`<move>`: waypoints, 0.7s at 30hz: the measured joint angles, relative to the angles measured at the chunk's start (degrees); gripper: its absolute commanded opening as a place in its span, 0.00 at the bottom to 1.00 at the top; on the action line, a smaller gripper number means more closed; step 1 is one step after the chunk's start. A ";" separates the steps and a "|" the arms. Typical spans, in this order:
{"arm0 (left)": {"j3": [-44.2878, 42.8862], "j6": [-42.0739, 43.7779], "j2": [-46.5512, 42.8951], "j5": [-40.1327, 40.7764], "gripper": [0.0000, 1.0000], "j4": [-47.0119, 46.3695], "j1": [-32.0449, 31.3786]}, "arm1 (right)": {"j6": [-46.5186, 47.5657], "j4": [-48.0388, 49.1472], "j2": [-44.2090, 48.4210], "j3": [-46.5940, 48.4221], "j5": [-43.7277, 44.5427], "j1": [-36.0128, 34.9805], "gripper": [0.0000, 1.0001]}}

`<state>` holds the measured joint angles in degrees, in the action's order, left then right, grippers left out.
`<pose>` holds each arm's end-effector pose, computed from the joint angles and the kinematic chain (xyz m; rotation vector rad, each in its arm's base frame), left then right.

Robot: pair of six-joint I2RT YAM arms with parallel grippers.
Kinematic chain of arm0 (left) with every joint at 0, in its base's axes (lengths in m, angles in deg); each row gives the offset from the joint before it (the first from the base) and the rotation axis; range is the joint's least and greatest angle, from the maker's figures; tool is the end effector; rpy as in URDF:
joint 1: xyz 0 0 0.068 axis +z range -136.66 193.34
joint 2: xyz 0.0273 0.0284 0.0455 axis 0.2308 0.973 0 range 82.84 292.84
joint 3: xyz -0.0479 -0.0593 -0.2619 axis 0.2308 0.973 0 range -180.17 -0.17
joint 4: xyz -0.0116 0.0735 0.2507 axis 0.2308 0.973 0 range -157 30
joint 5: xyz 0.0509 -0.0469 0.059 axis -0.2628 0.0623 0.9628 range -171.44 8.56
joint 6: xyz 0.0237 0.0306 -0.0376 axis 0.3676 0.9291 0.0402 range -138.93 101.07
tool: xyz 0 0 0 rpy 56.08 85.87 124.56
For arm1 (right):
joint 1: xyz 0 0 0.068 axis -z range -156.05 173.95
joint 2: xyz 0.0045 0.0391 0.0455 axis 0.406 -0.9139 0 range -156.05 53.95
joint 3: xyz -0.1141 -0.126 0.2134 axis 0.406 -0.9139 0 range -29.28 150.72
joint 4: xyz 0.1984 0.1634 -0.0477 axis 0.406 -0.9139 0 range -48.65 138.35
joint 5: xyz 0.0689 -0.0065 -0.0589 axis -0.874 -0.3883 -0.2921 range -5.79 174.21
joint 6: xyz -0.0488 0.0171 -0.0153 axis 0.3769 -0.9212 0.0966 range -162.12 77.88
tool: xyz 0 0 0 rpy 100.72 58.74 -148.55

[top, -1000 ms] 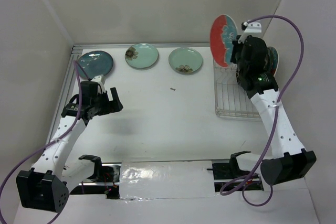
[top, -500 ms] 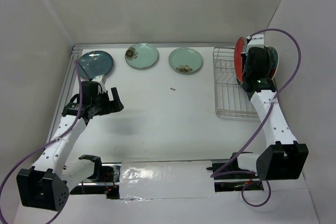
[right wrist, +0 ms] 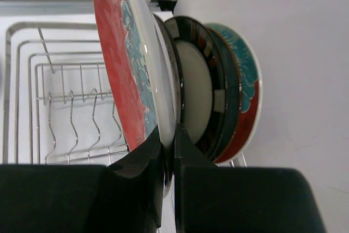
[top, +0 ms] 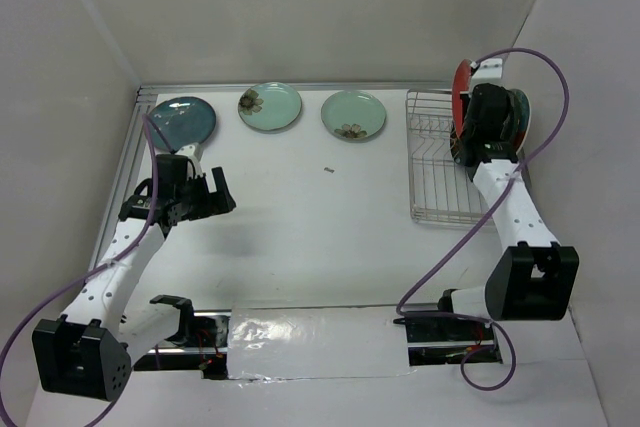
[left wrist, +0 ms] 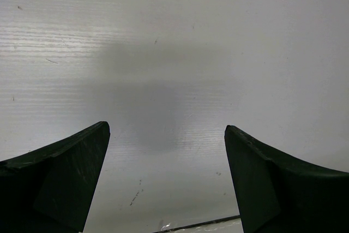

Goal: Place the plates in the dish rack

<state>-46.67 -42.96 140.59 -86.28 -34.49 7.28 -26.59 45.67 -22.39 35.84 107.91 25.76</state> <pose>0.2089 -0.0250 0.2720 -0.3262 2.3366 -0.3577 0.3123 -0.0243 0.3556 0.0788 1.8299 -0.5882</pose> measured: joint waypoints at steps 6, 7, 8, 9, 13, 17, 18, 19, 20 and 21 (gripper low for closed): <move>0.02 0.00 0.59 0.00 0.99 0.00 0.00 | 1.33 0.66 -3.69 -0.15 1.70 -0.15 0.00; 0.00 0.00 0.59 0.00 0.99 -0.02 0.00 | 1.68 1.66 -3.80 -0.57 2.25 -0.17 0.00; 0.00 0.00 0.59 0.00 0.99 -0.02 0.00 | 1.95 2.32 -3.80 -0.92 2.64 -0.24 0.00; 0.00 0.00 0.66 0.00 0.99 -0.02 0.00 | 2.03 2.82 -3.80 -1.07 3.13 -0.33 0.00; 0.00 0.00 1.01 -0.28 0.99 -0.02 0.00 | 2.40 4.57 -4.22 -1.11 5.05 -0.92 0.00; 0.02 0.00 1.42 -0.44 0.99 -0.02 0.00 | 2.29 6.27 -4.98 -1.57 6.10 -1.88 0.00; 0.00 0.00 1.46 -0.46 0.99 -0.04 0.00 | 2.03 6.27 -5.35 -1.62 6.12 -1.97 0.00; 0.02 0.02 1.46 -0.48 0.99 -0.07 0.00 | 1.77 6.25 -5.86 -1.70 6.10 -2.03 0.00; 0.02 0.00 1.49 -0.48 0.99 -0.07 0.00 | 1.27 6.12 -6.51 -1.75 6.10 -2.05 0.00; 0.00 0.00 1.51 -0.52 0.99 -0.07 0.00 | 0.70 5.97 -7.26 -1.75 6.08 -2.05 0.00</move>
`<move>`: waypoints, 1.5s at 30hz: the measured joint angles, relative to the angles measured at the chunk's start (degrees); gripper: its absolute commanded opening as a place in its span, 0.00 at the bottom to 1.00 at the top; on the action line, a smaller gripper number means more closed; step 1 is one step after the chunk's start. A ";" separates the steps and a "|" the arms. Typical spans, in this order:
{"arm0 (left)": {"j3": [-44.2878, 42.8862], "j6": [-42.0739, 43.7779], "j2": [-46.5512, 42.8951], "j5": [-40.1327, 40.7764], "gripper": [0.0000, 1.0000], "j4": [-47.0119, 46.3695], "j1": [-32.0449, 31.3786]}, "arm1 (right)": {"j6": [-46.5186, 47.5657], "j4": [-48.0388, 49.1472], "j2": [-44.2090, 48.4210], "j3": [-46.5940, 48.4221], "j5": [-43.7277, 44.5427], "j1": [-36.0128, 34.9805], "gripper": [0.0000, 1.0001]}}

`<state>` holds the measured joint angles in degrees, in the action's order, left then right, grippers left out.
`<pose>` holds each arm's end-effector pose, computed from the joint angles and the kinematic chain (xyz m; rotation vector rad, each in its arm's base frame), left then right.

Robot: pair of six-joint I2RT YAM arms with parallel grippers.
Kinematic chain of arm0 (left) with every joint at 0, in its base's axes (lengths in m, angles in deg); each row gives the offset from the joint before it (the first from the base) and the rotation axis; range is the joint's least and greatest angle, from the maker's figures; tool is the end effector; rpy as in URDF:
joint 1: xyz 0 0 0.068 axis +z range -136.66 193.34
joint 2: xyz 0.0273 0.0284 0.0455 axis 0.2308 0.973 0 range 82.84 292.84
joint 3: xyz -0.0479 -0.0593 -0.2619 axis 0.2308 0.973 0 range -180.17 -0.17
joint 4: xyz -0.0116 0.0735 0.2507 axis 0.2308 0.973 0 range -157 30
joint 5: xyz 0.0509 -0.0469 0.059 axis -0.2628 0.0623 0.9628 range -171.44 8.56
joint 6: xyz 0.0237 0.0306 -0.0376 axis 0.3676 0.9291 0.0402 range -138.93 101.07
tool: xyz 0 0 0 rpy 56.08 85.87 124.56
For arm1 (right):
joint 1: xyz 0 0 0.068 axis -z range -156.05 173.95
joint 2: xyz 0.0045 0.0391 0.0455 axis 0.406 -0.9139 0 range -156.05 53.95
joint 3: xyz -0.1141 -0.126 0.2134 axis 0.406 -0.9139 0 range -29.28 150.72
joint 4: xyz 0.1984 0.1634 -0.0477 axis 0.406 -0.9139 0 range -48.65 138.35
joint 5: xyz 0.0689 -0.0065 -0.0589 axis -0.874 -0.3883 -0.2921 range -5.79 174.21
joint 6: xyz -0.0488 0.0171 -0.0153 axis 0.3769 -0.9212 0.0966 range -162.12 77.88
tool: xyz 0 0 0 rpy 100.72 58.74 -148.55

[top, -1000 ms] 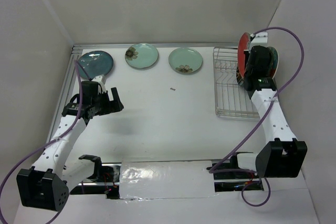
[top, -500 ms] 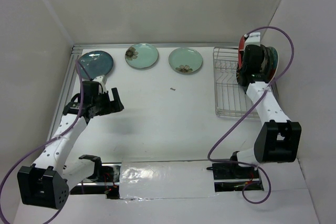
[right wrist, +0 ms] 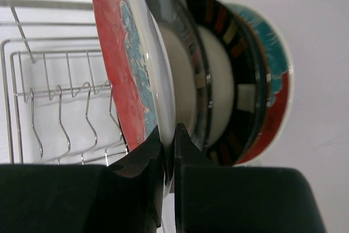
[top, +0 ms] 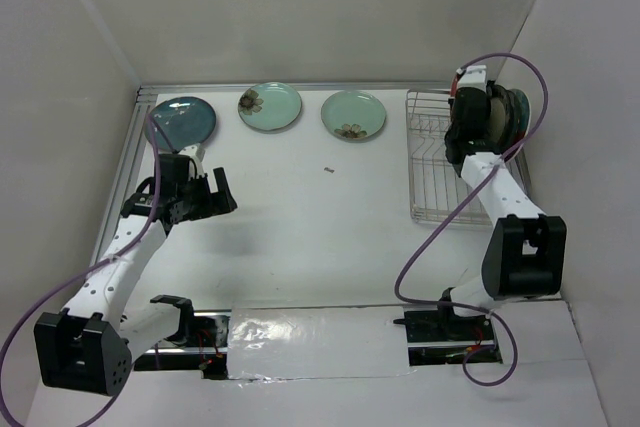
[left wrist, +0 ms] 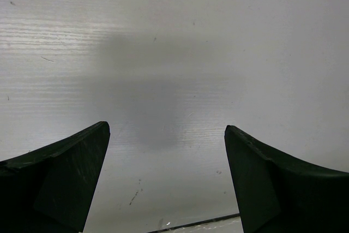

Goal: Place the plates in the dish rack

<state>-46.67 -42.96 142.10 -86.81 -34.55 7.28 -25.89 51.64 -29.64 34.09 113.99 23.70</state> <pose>0.2130 -0.0258 0.2670 -0.3268 2.3631 -0.3631 0.3414 -0.0163 0.3170 0.0952 1.8779 -0.6758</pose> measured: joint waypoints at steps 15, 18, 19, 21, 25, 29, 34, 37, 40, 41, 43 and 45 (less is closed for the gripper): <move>0.00 -0.20 1.03 -3.19 0.99 -1.14 0.72 | -6.86 -3.43 -3.78 5.11 -2.58 -0.96 0.61; 0.00 -0.90 3.32 -4.83 0.99 -2.56 2.05 | -7.74 -4.48 -3.78 10.54 -3.23 -3.21 0.67; -0.11 -1.66 4.46 -5.46 0.99 -3.13 2.86 | -8.17 -5.35 -3.76 12.55 -3.72 -4.17 0.68; -0.92 -2.62 7.08 -6.75 0.99 -3.80 4.90 | -9.16 -7.48 -3.89 16.41 -5.35 -5.68 0.71; -4.87 -6.32 13.90 -10.49 0.99 -7.23 10.62 | -13.00 -12.50 -6.54 27.45 -12.31 -7.58 0.76; -7.08 -11.34 19.78 -14.01 0.99 -13.16 16.11 | -17.94 -14.01 -11.19 35.04 -20.44 -8.50 0.80; -7.13 -18.88 23.67 -14.88 0.99 -19.37 22.38 | -24.81 -13.16 -17.75 34.75 -31.21 -10.19 0.82; -7.10 -23.89 26.08 -14.82 0.98 -24.39 25.22 | -27.47 -13.07 -21.88 32.92 -35.06 -11.96 0.83; -6.62 -29.00 29.20 -14.23 0.95 -31.08 26.86 | -28.94 -13.35 -24.63 31.52 -37.27 -14.10 0.83; -6.62 -30.71 30.80 -14.16 0.94 -33.51 27.06 | -29.40 -13.20 -24.94 30.86 -38.10 -14.62 0.83; -6.64 -33.90 34.80 -14.14 0.92 -38.32 27.19 | -30.32 -12.76 -25.00 29.33 -39.87 -15.52 0.83; -5.97 -37.38 39.04 -13.94 0.91 -43.63 27.21 | -30.88 -12.11 -25.00 28.33 -41.53 -16.02 0.83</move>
<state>-52.64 -80.34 181.14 -100.75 -78.18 34.49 -56.77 39.53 -54.65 62.42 72.46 7.68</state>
